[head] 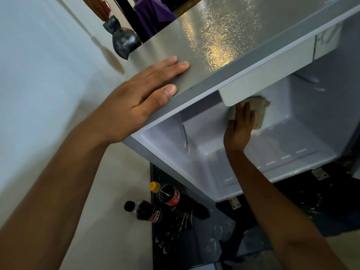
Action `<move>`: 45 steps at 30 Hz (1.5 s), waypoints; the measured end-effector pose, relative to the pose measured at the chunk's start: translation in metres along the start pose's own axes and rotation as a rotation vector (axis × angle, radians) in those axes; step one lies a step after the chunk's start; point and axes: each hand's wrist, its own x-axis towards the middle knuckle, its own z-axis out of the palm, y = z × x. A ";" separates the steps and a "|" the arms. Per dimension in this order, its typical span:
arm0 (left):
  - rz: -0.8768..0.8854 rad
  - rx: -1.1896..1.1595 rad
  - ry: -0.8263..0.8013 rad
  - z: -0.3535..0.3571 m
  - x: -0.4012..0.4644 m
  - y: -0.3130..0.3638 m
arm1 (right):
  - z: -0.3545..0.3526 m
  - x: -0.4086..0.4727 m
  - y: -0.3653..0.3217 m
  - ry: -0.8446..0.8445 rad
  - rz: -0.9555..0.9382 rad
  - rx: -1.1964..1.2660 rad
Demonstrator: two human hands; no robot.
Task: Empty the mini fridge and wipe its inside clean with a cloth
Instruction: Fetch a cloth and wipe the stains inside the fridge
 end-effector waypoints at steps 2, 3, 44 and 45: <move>0.002 0.006 0.004 0.000 0.000 0.000 | 0.007 -0.016 0.003 -0.062 -0.127 -0.055; 0.002 0.008 0.007 0.000 0.000 0.000 | 0.009 -0.020 0.003 -0.079 -0.215 -0.081; 0.001 -0.009 0.001 -0.002 -0.001 -0.003 | -0.033 0.084 0.043 0.131 -0.059 -0.220; 0.002 -0.007 0.001 -0.002 -0.001 -0.003 | -0.033 0.087 0.043 0.143 -0.001 -0.230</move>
